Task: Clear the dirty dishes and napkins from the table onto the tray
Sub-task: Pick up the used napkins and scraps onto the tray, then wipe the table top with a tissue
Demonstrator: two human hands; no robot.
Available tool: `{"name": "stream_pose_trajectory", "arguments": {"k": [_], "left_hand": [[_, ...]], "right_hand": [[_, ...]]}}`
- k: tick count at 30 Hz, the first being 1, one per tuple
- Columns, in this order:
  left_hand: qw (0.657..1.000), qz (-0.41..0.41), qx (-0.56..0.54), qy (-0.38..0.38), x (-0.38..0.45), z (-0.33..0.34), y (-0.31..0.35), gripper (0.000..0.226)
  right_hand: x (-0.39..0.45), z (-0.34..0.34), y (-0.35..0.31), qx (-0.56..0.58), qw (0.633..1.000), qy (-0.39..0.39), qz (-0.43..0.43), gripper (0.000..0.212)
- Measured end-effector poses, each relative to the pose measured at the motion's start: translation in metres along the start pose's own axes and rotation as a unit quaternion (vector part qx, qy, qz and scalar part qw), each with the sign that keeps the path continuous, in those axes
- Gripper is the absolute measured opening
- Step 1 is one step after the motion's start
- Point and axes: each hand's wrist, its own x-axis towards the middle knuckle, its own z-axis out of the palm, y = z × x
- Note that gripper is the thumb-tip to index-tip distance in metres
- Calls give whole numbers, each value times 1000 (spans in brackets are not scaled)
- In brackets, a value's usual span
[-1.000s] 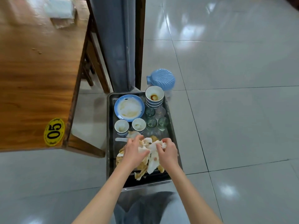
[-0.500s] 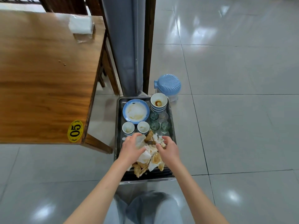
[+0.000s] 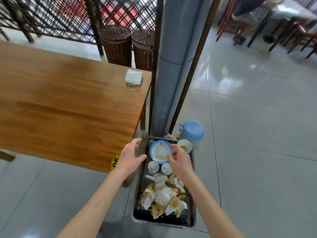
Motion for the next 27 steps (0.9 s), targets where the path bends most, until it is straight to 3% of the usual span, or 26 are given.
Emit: {"name": "stream_pose_trajectory", "arguments": {"k": [7, 15, 27], "left_hand": [[997, 66, -12, 36, 30, -107, -22, 67], [992, 125, 15, 7, 93, -215, -85, 66], [983, 177, 28, -28, 200, -307, -118, 67]], "right_hand": [[14, 42, -85, -34, 998, 27, -47, 45], [32, 131, -188, -31, 995, 75, -65, 49], [109, 183, -271, -41, 989, 128, -62, 54]]}}
